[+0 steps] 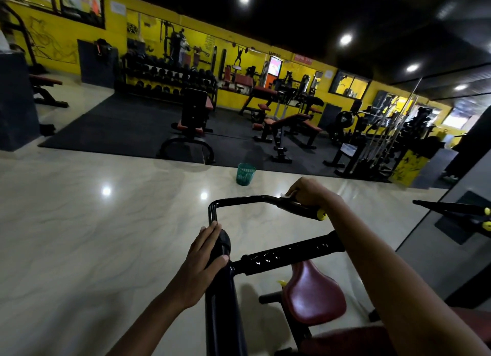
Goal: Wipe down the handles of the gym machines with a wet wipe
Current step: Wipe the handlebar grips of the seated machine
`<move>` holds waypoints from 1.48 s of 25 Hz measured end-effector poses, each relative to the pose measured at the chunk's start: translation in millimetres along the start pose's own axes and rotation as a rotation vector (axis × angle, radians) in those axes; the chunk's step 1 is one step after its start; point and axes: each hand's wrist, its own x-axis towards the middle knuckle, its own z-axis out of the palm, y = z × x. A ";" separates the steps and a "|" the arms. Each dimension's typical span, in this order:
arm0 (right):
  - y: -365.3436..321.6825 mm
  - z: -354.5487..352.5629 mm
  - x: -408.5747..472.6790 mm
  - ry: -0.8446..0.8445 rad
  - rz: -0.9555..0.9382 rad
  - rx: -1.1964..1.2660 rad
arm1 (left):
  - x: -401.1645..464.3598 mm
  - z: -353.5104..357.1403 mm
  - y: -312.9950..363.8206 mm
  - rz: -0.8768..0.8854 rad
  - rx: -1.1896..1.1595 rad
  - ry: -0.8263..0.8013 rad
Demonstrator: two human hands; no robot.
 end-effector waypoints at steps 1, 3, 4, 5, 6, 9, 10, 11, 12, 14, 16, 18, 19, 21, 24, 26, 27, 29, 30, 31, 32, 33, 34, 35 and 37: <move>1.0 -0.9 -1.3 -0.009 0.010 0.024 | -0.2 0.3 0.1 0.004 -0.004 0.003; 4.8 -6.4 -5.5 -0.006 0.014 0.079 | 0.4 1.1 1.4 0.003 -0.010 0.002; 8.2 -10.3 -7.8 0.001 0.017 0.110 | 0.7 1.0 1.7 0.001 -0.012 0.001; 12.6 -14.3 -10.3 0.004 0.030 0.143 | 0.8 1.1 1.6 -0.003 -0.015 0.002; 17.1 -17.6 -12.9 0.005 0.054 0.180 | 0.9 1.4 0.8 -0.006 -0.018 0.004; 19.9 -19.2 -18.1 -0.011 0.084 0.206 | 1.0 2.2 -2.7 -0.004 -0.018 0.011; 17.7 -18.1 -18.9 -0.011 0.061 0.186 | 1.3 2.2 -3.4 -0.003 -0.016 0.012; 15.4 -17.5 -19.8 -0.003 0.038 0.167 | 1.6 2.1 -3.7 -0.004 -0.015 0.012; 13.7 -18.1 -22.1 0.006 0.020 0.154 | 1.8 2.1 -3.3 -0.005 -0.014 0.011; 17.0 -22.2 -26.3 0.017 0.014 0.156 | 2.0 2.2 -2.1 -0.009 -0.013 0.010; 25.4 -25.6 -29.4 0.025 0.046 0.198 | 1.7 2.5 -0.7 -0.011 -0.016 0.009; 27.8 -24.9 -31.5 0.023 0.061 0.215 | 1.2 2.4 0.3 -0.013 -0.017 0.009; 27.2 -23.4 -31.6 0.016 0.050 0.201 | 1.0 2.0 0.8 -0.014 -0.015 0.008; 26.4 -21.9 -33.8 0.020 0.007 0.165 | 0.5 1.3 1.6 -0.013 -0.013 0.003; 35.9 -24.8 -43.5 0.067 -0.021 0.210 | 0.2 1.2 3.1 -0.019 -0.023 0.005; 43.5 -24.5 -49.9 0.076 -0.015 0.276 | 0.1 1.7 3.5 -0.016 -0.023 0.014; 44.0 -23.4 -52.5 0.073 -0.013 0.301 | 0.1 1.9 3.8 -0.016 -0.022 0.017; 43.2 -21.3 -55.8 0.075 -0.013 0.318 | -0.1 2.2 4.6 -0.024 -0.019 0.016; 43.7 -21.2 -57.0 0.081 -0.021 0.308 | -0.3 2.1 5.4 -0.027 -0.015 0.016; 44.9 -22.0 -59.6 0.087 -0.030 0.300 | -0.5 2.2 5.5 -0.030 -0.011 0.017; 47.6 -23.5 -62.4 0.091 -0.033 0.314 | -0.7 2.1 6.1 -0.031 -0.010 0.018; 50.8 -24.8 -65.5 0.085 -0.030 0.365 | -0.6 2.1 5.6 -0.033 -0.009 0.021; 54.4 -25.4 -68.3 0.069 -0.025 0.434 | -0.7 2.4 5.6 -0.035 -0.008 0.022; 57.5 -25.6 -71.7 0.052 -0.026 0.495 | -0.6 2.6 5.5 -0.039 -0.007 0.023; 60.9 -26.5 -78.3 0.022 -0.040 0.584 | -0.2 2.7 4.7 -0.039 -0.007 0.025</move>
